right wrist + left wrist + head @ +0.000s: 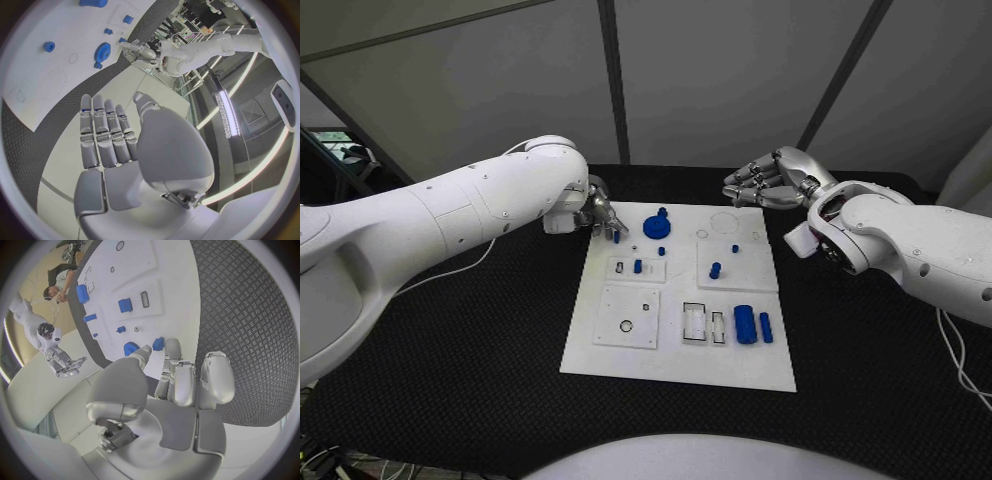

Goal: Assemble the parts on the task board

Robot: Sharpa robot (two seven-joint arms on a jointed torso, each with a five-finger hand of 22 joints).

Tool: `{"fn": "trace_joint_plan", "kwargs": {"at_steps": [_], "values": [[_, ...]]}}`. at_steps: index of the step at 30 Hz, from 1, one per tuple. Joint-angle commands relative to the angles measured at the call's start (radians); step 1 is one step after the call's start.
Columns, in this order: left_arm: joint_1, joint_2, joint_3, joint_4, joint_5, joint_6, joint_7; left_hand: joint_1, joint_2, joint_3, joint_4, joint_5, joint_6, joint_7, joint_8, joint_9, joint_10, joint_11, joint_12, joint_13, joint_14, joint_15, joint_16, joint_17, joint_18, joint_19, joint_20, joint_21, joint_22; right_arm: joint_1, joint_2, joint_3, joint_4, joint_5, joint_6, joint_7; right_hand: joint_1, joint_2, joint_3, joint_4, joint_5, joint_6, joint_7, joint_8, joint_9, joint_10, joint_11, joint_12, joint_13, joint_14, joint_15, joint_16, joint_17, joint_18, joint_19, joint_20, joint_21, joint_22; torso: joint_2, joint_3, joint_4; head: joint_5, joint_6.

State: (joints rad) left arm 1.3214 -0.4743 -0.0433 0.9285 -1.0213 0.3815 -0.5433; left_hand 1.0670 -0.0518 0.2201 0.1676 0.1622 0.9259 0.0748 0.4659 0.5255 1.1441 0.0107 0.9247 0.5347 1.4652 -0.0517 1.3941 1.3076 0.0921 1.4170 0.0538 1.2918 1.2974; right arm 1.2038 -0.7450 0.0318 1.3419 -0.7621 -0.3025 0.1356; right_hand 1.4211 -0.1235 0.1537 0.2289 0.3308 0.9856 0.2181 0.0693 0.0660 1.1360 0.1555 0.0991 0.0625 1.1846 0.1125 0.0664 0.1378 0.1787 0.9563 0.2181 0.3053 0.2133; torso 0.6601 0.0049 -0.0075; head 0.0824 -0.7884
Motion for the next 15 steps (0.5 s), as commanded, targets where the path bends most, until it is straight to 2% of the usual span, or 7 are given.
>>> {"fn": "trace_joint_plan", "kwargs": {"at_steps": [1,10,15], "values": [[0.002,0.000,0.000,0.003,0.014,0.015,0.005,0.014,0.000,-0.001,-0.005,0.005,0.009,0.002,0.007,0.000,0.003,-0.007,0.004,-0.002,0.054,-0.006,0.006,0.094,-0.018,0.004,0.000,0.005,0.002,0.002,0.002,0.000,0.000,-0.003,0.009,0.003,-0.001,0.009,-0.002,-0.003,0.004,-0.003,-0.001,-0.002,0.001,-0.008,-0.002,0.002,0.001,-0.006,-0.002,-0.003,-0.001,0.003,0.008,0.000,-0.005,-0.001,0.001,0.0001,-0.0011,0.001,0.000],[0.002,0.001,0.000,0.007,0.015,0.013,0.006,0.044,0.015,0.006,-0.015,0.005,0.014,-0.003,0.013,0.003,0.004,-0.012,0.002,-0.006,0.054,-0.009,0.006,0.094,-0.019,0.005,-0.003,0.007,0.005,0.001,0.003,0.000,-0.002,-0.003,0.011,0.002,-0.001,0.009,-0.002,-0.003,0.004,-0.003,-0.001,-0.002,0.001,-0.008,-0.002,0.002,0.001,-0.006,-0.002,-0.003,-0.001,0.003,0.008,0.000,-0.005,-0.001,0.001,0.0000,-0.0006,-0.001,-0.002],[0.002,0.000,0.000,0.008,0.021,-0.004,0.007,0.117,0.050,0.056,-0.051,-0.003,0.004,-0.008,0.014,0.005,-0.001,-0.018,-0.007,-0.013,0.054,-0.015,0.005,0.093,-0.019,0.004,-0.008,0.006,0.007,0.001,0.003,0.000,-0.002,-0.003,0.011,0.002,-0.002,0.011,-0.002,-0.003,0.004,-0.003,-0.001,-0.002,0.001,-0.008,-0.002,0.003,0.001,-0.006,-0.002,-0.002,-0.002,0.003,0.009,0.000,-0.006,-0.002,0.001,-0.0001,-0.0009,0.000,-0.001]]}}
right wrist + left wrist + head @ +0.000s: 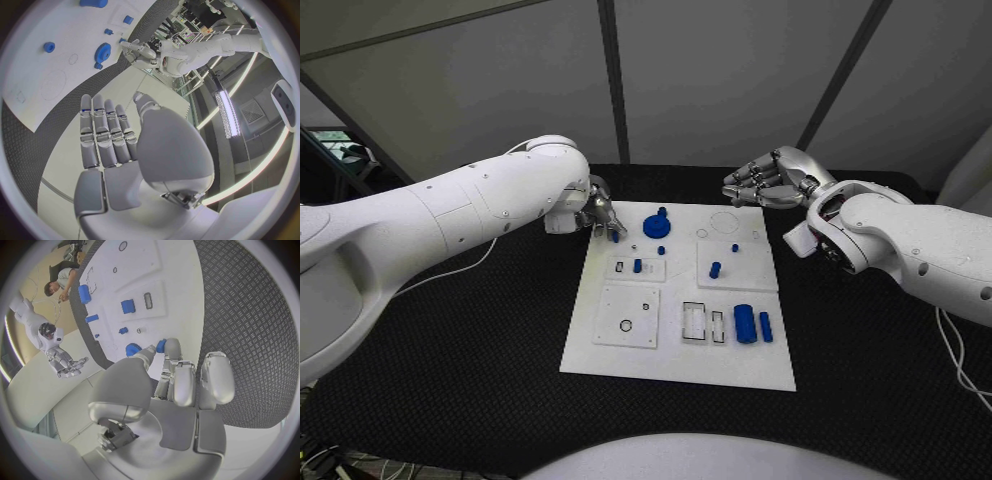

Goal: Assemble the parts on the task board

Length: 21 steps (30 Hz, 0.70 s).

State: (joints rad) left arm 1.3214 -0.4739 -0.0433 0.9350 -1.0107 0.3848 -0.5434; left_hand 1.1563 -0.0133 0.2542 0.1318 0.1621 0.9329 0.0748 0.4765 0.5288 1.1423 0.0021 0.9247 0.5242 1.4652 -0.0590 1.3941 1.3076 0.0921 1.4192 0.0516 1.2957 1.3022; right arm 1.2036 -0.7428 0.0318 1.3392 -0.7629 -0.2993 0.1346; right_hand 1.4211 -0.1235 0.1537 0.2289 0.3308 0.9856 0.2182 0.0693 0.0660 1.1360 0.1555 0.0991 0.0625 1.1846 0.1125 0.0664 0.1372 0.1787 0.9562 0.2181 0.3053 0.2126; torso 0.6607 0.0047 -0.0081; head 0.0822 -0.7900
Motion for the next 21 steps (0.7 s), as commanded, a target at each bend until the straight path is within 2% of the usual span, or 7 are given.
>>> {"fn": "trace_joint_plan", "kwargs": {"at_steps": [1,3,6,10,11,15,21], "values": [[0.002,0.000,0.000,0.002,0.012,-0.014,0.008,0.046,0.019,0.040,-0.027,-0.003,-0.007,-0.009,0.003,0.002,-0.001,-0.010,-0.010,-0.005,0.054,-0.008,0.005,0.093,-0.019,0.002,-0.007,0.002,0.002,0.002,0.001,0.000,0.000,-0.002,0.008,0.003,-0.002,0.011,-0.002,-0.003,0.004,-0.003,-0.001,-0.002,0.001,-0.008,-0.002,0.003,0.001,-0.006,-0.002,-0.002,-0.001,0.003,0.009,0.000,-0.006,-0.001,0.000,-0.0002,-0.0003,0.000,0.000],[0.002,-0.001,0.000,0.002,0.016,-0.026,0.009,0.085,0.029,0.091,-0.055,-0.002,-0.016,-0.008,0.003,0.004,-0.005,-0.010,-0.019,-0.012,0.053,-0.010,0.005,0.093,-0.018,0.001,-0.009,0.001,0.002,0.002,0.001,0.000,0.000,-0.002,0.008,0.003,-0.002,0.011,-0.002,-0.003,0.004,-0.003,-0.001,-0.002,0.001,-0.008,-0.002,0.003,0.001,-0.006,-0.002,-0.002,-0.001,0.003,0.009,0.000,-0.006,-0.001,0.000,-0.0003,-0.0005,0.000,-0.001],[0.002,-0.002,0.000,0.003,0.026,-0.040,0.010,0.105,0.030,0.160,-0.081,-0.002,-0.027,-0.003,0.009,0.010,-0.004,-0.008,-0.028,-0.020,0.053,-0.007,0.005,0.092,-0.019,0.001,-0.009,0.000,0.004,0.002,0.000,0.000,-0.001,-0.002,0.009,0.002,-0.002,0.011,-0.002,-0.003,0.004,-0.003,-0.001,-0.002,0.001,-0.008,-0.002,0.003,0.001,-0.006,-0.002,-0.002,-0.001,0.003,0.009,0.000,-0.006,-0.001,0.000,-0.0004,-0.0001,-0.001,-0.003],[0.002,-0.010,0.001,0.013,0.039,-0.050,0.012,0.092,0.017,0.254,-0.103,-0.002,-0.035,0.000,0.029,0.027,0.003,-0.005,-0.035,-0.029,0.053,-0.003,0.004,0.092,-0.019,0.000,-0.005,-0.002,0.005,0.002,0.001,0.000,-0.002,-0.002,0.012,0.001,-0.002,0.011,-0.002,-0.003,0.004,-0.003,-0.001,-0.002,0.001,-0.008,-0.002,0.003,0.001,-0.006,-0.002,-0.002,-0.001,0.003,0.009,0.000,-0.006,-0.001,-0.001,-0.0003,0.0001,-0.001,-0.004],[0.002,-0.013,0.001,0.017,0.042,-0.052,0.012,0.071,0.006,0.294,-0.106,-0.004,-0.041,0.002,0.043,0.038,0.007,-0.005,-0.036,-0.033,0.053,-0.002,0.005,0.092,-0.018,0.000,-0.004,-0.002,0.006,0.002,0.001,0.000,-0.002,-0.002,0.012,0.000,-0.002,0.011,-0.002,-0.003,0.004,-0.003,-0.001,-0.002,0.001,-0.008,-0.002,0.003,0.001,-0.006,-0.002,-0.002,-0.001,0.003,0.009,0.000,-0.006,-0.001,-0.001,-0.0003,0.0003,0.000,-0.004],[0.002,-0.033,0.001,0.046,0.061,-0.060,0.013,0.046,-0.009,0.342,-0.116,-0.006,-0.048,-0.001,0.063,0.054,0.011,-0.004,-0.035,-0.036,0.053,-0.003,0.005,0.092,-0.018,0.000,-0.004,-0.003,0.008,0.002,0.002,0.000,-0.004,-0.002,0.015,-0.001,-0.002,0.011,-0.002,-0.003,0.004,-0.003,-0.001,-0.002,0.001,-0.008,-0.002,0.003,0.001,-0.006,-0.002,-0.002,-0.001,0.003,0.009,0.000,-0.006,-0.001,-0.001,0.0002,0.0009,0.000,-0.005],[0.005,-0.082,0.001,0.120,0.089,-0.079,0.012,0.032,-0.015,0.366,-0.121,-0.007,-0.052,-0.002,0.075,0.062,0.014,-0.005,-0.034,-0.037,0.054,-0.004,0.007,0.094,-0.018,0.000,-0.004,-0.004,0.009,0.002,0.002,0.000,-0.008,-0.002,0.017,-0.003,-0.002,0.011,-0.002,-0.003,0.004,-0.003,-0.001,-0.002,0.001,-0.008,-0.002,0.003,0.001,-0.006,-0.002,-0.002,-0.001,0.003,0.009,0.000,-0.006,-0.001,-0.003,0.0006,0.0020,0.002,-0.006]]}}
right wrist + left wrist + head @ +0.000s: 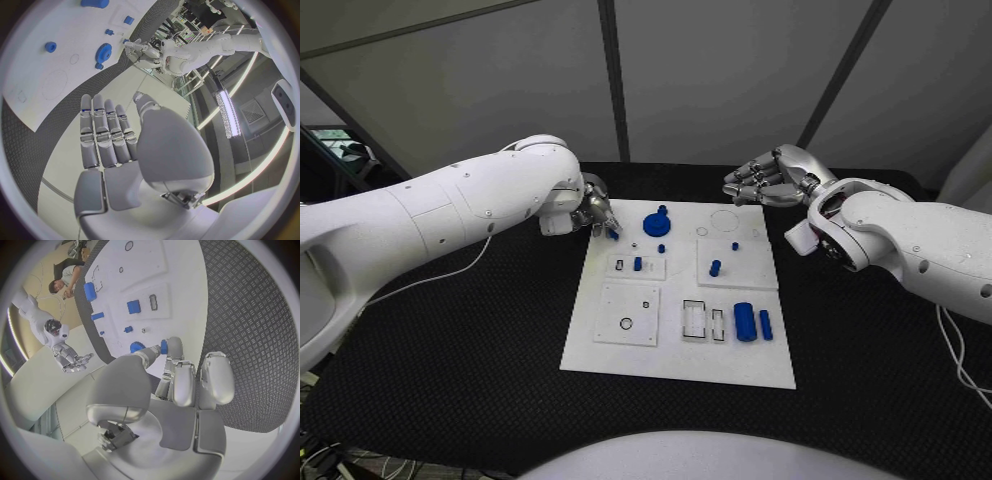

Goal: Assemble the parts on the task board

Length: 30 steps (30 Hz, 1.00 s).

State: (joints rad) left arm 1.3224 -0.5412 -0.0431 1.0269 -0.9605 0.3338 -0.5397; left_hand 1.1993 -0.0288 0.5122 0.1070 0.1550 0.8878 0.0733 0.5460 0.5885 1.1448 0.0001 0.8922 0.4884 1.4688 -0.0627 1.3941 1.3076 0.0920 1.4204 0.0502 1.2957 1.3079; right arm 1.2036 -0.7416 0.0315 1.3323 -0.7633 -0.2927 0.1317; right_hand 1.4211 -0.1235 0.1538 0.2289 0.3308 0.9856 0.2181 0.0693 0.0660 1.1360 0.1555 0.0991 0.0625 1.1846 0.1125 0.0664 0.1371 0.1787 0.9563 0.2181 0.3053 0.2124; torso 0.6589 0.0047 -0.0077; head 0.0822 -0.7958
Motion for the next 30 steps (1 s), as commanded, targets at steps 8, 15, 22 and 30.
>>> {"fn": "trace_joint_plan", "kwargs": {"at_steps": [8,15,22,30], "values": [[0.005,-0.089,0.000,0.151,0.082,-0.053,0.004,-0.020,-0.004,0.123,-0.101,0.001,-0.007,-0.002,0.015,0.008,0.013,-0.004,-0.001,-0.002,0.052,-0.001,0.010,0.097,-0.019,0.000,-0.003,-0.003,0.006,0.001,0.000,0.000,-0.003,-0.002,0.012,-0.002,-0.002,0.012,-0.002,-0.003,0.004,-0.002,-0.001,-0.002,0.001,-0.008,-0.002,0.003,0.001,-0.006,-0.002,-0.002,-0.002,0.003,0.010,0.000,-0.007,-0.002,-0.002,0.0020,0.0017,0.007,-0.003],[0.002,-0.143,-0.013,0.247,0.094,-0.110,0.003,-0.044,-0.017,0.159,-0.113,0.004,-0.009,-0.007,0.039,0.023,0.024,-0.009,0.005,-0.003,0.056,-0.005,0.018,0.105,-0.021,0.008,-0.007,0.008,0.018,0.001,0.001,0.000,-0.005,-0.002,0.013,-0.001,-0.002,0.012,-0.002,-0.003,0.004,-0.002,-0.001,-0.002,0.001,-0.008,-0.002,0.003,0.001,-0.006,-0.002,-0.002,-0.002,0.003,0.010,0.000,-0.007,-0.002,-0.002,0.0011,0.0013,0.012,-0.002],[-0.006,-0.159,-0.032,0.288,0.085,-0.144,0.001,-0.052,-0.019,0.170,-0.116,0.005,-0.010,-0.009,0.047,0.027,0.027,-0.011,0.008,-0.002,0.056,-0.007,0.019,0.105,-0.022,0.009,-0.008,0.010,0.021,0.001,0.003,0.000,-0.006,-0.002,0.014,-0.001,-0.002,0.012,-0.002,-0.003,0.004,-0.002,-0.001,-0.002,0.001,-0.008,-0.002,0.003,0.001,-0.006,-0.002,-0.002,-0.002,0.003,0.010,0.000,-0.007,-0.002,-0.001,0.0005,0.0005,0.013,-0.004],[-0.019,-0.163,-0.038,0.302,0.043,-0.167,-0.001,-0.065,-0.023,0.182,-0.118,0.003,-0.010,-0.011,0.060,0.035,0.038,-0.013,0.023,0.015,0.056,-0.009,0.020,0.106,-0.023,0.011,-0.010,0.012,0.024,0.000,0.002,0.000,-0.006,-0.002,0.015,-0.001,-0.002,0.012,-0.002,-0.003,0.004,-0.002,-0.001,-0.002,0.001,-0.008,-0.002,0.003,0.001,-0.006,-0.002,-0.002,-0.002,0.003,0.010,0.000,-0.007,-0.002,0.001,0.0006,0.0009,0.013,-0.005]]}}
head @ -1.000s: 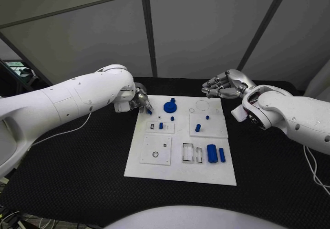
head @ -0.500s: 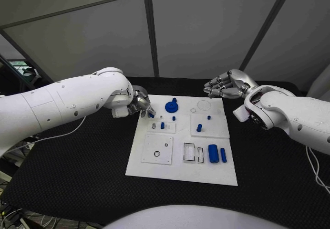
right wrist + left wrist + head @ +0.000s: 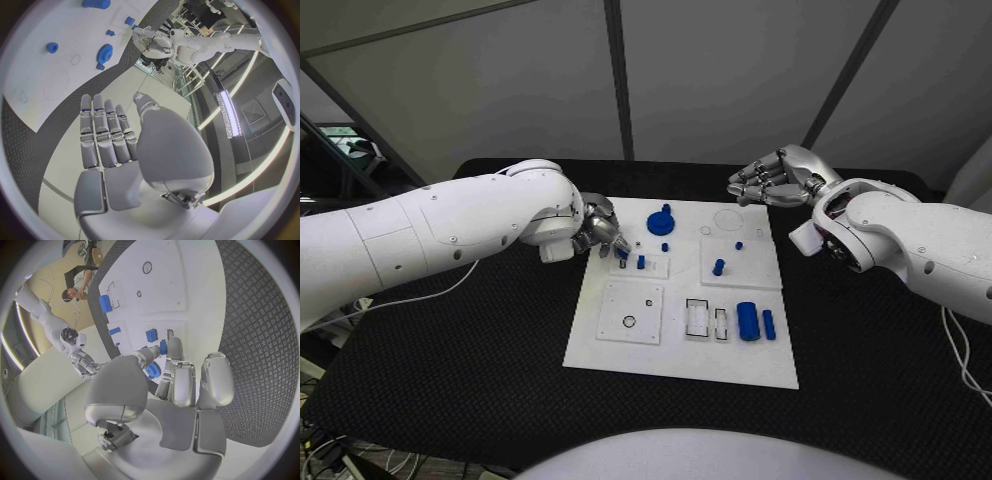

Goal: Assemble the parts on the task board

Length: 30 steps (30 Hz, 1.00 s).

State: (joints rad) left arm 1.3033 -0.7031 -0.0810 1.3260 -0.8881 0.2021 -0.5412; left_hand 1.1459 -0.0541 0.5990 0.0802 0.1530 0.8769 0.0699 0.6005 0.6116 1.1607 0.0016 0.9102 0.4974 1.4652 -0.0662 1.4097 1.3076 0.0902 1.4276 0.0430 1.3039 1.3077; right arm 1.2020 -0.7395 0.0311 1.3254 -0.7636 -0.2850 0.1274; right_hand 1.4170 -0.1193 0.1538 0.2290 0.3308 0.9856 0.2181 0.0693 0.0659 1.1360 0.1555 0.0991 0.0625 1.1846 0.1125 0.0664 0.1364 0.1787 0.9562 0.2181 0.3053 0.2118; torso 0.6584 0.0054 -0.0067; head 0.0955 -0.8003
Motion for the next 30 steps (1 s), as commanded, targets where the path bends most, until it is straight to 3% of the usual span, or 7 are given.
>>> {"fn": "trace_joint_plan", "kwargs": {"at_steps": [1,30], "values": [[-0.001,-0.001,0.000,0.004,-0.037,-0.036,0.000,-0.013,0.002,0.096,-0.091,0.005,0.001,-0.008,0.006,0.012,0.022,-0.015,0.006,0.007,0.060,-0.006,0.004,0.106,-0.021,0.004,-0.003,0.004,0.024,0.001,0.000,0.000,0.001,-0.001,0.008,0.003,0.002,0.008,-0.002,-0.003,0.004,-0.002,-0.001,-0.002,0.001,-0.008,-0.002,0.003,0.001,-0.006,-0.002,-0.002,-0.001,0.003,0.010,0.000,-0.007,-0.001,0.001,0.0000,-0.0003,0.000,-0.001],[-0.015,0.008,-0.014,0.014,-0.146,0.012,-0.009,-0.038,-0.005,0.106,-0.090,-0.002,0.005,-0.016,0.032,0.025,0.041,-0.021,0.034,0.039,0.061,-0.010,0.006,0.108,-0.024,0.011,-0.007,0.015,0.035,0.001,0.000,0.000,0.004,-0.001,0.009,0.003,0.002,0.008,-0.002,-0.003,0.004,-0.002,-0.001,-0.002,0.001,-0.008,-0.002,0.003,0.001,-0.006,-0.002,-0.002,-0.001,0.003,0.010,0.000,-0.007,-0.001,0.001,0.0002,-0.0001,0.004,-0.008]]}}
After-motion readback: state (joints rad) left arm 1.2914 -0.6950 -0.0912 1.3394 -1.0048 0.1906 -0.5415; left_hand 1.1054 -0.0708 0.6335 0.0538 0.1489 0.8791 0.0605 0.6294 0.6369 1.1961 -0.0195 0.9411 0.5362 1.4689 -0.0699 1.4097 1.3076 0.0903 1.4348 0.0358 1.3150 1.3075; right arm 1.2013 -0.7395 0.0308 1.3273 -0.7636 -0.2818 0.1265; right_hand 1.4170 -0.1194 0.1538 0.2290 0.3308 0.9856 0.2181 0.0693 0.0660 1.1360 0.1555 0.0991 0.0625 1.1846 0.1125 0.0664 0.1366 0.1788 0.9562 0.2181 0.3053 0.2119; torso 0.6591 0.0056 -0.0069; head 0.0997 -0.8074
